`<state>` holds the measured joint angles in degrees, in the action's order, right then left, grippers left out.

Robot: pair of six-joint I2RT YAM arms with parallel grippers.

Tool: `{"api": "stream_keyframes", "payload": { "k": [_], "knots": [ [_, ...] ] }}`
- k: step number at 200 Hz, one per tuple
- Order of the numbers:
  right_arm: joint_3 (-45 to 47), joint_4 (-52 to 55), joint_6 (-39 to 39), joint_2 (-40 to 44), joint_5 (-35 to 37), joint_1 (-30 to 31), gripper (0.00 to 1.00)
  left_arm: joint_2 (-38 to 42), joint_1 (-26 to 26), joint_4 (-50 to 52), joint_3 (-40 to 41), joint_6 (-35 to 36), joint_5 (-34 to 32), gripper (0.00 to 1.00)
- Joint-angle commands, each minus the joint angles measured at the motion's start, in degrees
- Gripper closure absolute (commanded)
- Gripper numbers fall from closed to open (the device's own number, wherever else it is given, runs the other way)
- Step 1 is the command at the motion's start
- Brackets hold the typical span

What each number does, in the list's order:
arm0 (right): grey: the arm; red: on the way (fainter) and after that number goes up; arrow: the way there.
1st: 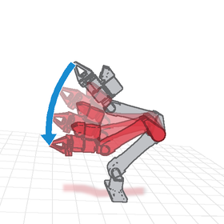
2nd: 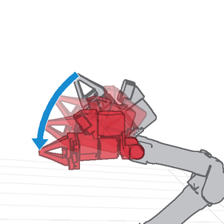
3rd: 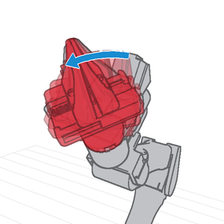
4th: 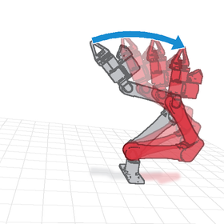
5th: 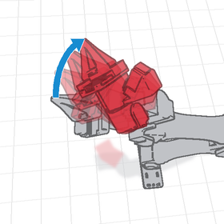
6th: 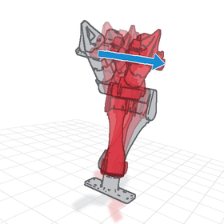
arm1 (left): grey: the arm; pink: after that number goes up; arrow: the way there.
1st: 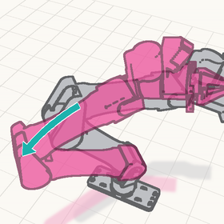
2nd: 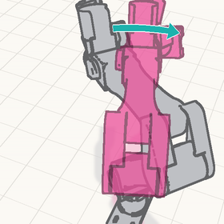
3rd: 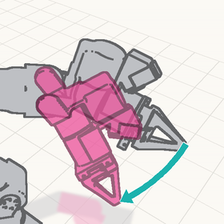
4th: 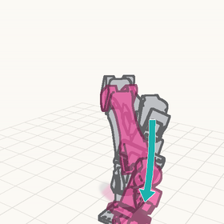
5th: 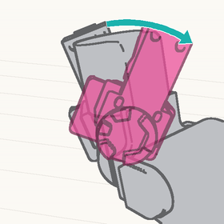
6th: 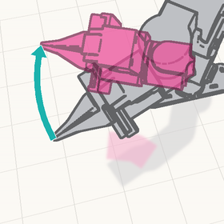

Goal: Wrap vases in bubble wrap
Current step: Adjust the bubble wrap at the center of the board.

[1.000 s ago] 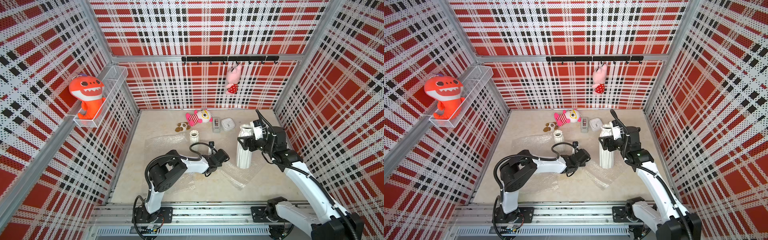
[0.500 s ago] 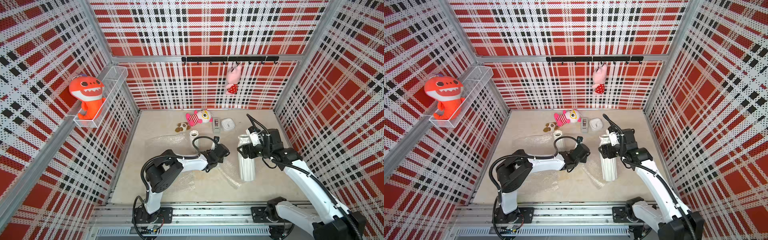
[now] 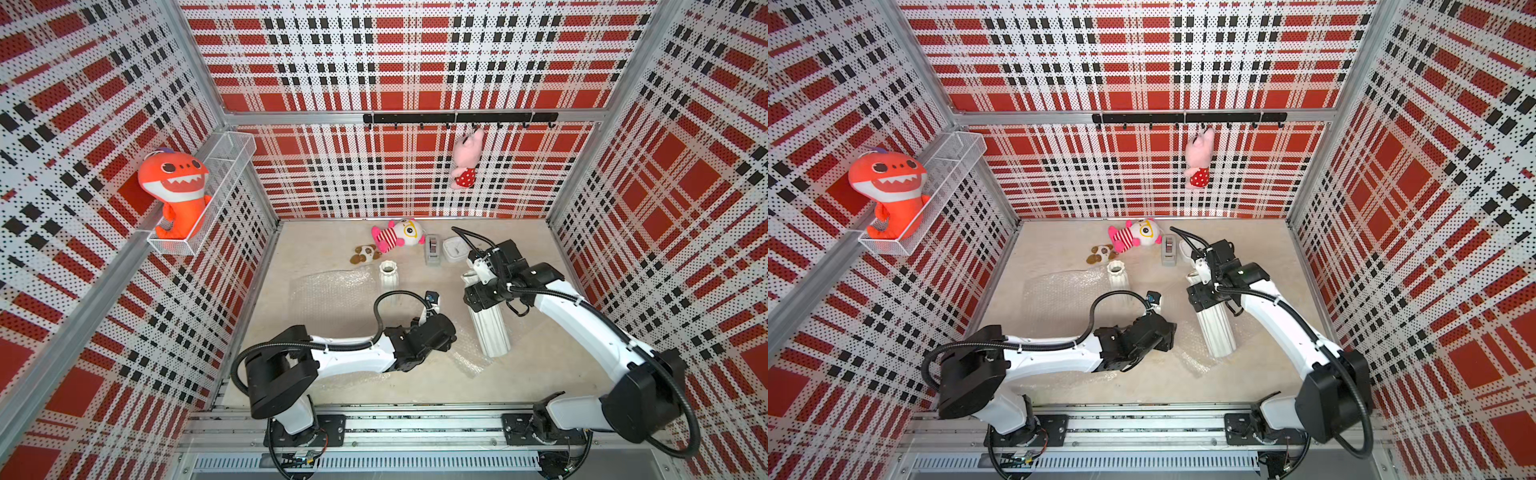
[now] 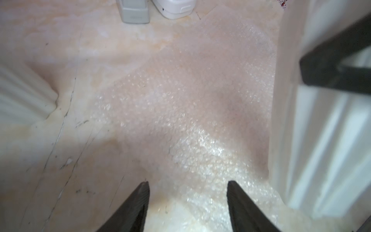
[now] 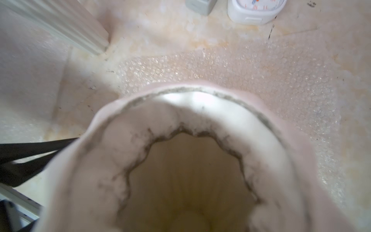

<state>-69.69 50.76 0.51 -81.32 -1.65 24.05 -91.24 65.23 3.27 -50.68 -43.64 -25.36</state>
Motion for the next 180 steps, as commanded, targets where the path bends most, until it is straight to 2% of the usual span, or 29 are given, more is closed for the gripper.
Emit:
{"api": "stream_keyframes", "payload": {
  "k": [1, 22, 47, 79, 116, 151, 180],
  "knots": [
    [-4.9, 1.2, -3.05, -3.99, 4.47, 1.45, 0.79, 5.61, -0.12, -3.74, 5.25, -6.8, -2.17, 0.3],
    [-7.52, 2.27, -3.91, -8.51, 7.25, 3.4, 0.78, 11.02, -0.04, -8.57, 11.56, -9.56, -2.93, 0.24],
    [-10.23, 2.79, -4.65, -14.05, 7.8, 4.66, 0.78, 15.23, -1.27, -10.16, 15.99, -12.11, -3.63, 0.22],
    [-11.13, -2.58, -4.71, -19.4, 5.56, 6.04, 0.77, 18.39, -1.94, -12.13, 18.71, -13.03, -3.74, 0.22],
    [-14.66, -4.81, -4.32, -26.39, 4.25, 7.85, 0.72, 18.0, -2.03, -12.73, 18.8, -13.43, -3.42, 0.22],
    [-14.2, -7.71, -3.83, -29.86, 5.17, 7.85, 0.62, 17.11, -2.52, -15.0, 19.12, -14.61, -2.46, 0.22],
    [-13.0, -9.08, -4.13, -31.47, 4.38, 7.85, 0.49, 16.71, -2.74, -15.59, 19.03, -14.77, -2.15, 0.22]
  ]
}}
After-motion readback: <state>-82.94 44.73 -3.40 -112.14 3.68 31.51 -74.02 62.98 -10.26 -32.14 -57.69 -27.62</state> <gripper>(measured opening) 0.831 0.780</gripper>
